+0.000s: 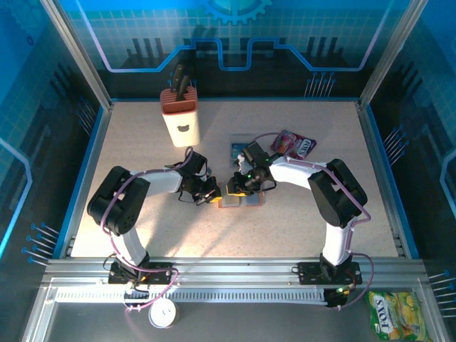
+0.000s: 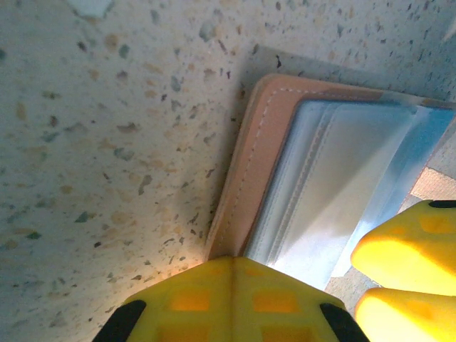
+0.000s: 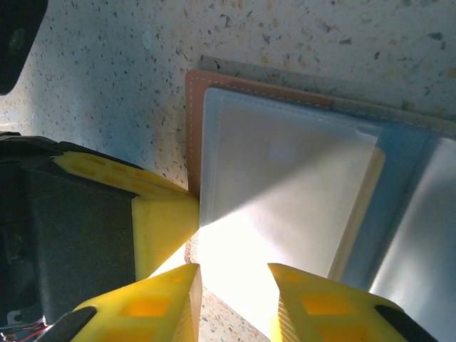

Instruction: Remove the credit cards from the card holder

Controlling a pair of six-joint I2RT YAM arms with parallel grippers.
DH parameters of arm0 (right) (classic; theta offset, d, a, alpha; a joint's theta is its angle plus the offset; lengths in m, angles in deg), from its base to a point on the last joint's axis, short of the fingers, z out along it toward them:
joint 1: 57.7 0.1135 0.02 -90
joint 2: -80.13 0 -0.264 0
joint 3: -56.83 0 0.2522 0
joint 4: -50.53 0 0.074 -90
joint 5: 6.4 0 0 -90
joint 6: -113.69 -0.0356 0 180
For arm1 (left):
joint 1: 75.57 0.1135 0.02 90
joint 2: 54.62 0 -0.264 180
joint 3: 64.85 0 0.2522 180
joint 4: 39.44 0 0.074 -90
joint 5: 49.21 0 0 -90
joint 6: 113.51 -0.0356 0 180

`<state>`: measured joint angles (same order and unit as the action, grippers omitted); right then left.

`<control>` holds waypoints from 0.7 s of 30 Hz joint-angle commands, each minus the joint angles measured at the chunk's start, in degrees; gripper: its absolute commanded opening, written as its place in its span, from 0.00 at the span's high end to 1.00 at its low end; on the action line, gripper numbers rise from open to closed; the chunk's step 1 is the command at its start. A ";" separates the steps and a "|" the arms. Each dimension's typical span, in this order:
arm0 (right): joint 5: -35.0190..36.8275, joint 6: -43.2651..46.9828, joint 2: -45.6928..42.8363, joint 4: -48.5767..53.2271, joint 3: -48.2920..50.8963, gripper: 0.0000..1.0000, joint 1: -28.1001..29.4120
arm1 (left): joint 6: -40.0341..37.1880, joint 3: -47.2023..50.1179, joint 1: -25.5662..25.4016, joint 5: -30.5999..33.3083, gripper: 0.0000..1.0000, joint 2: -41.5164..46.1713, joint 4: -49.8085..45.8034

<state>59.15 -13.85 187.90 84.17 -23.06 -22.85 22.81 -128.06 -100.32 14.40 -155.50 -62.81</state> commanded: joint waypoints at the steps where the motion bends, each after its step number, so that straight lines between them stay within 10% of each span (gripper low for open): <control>1: 0.54 -0.32 0.78 0.87 -0.84 0.69 0.74 | -1.23 -0.12 0.33 0.86 0.96 -1.47 -3.58; 21: 5.97 1.38 -0.51 4.96 -0.23 0.69 0.26 | -1.21 -0.20 0.36 0.91 0.96 -1.15 -4.18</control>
<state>63.44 -13.55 188.16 86.58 -23.04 -22.85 22.81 -128.06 -100.32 14.40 -155.50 -62.85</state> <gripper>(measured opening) 0.312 0.051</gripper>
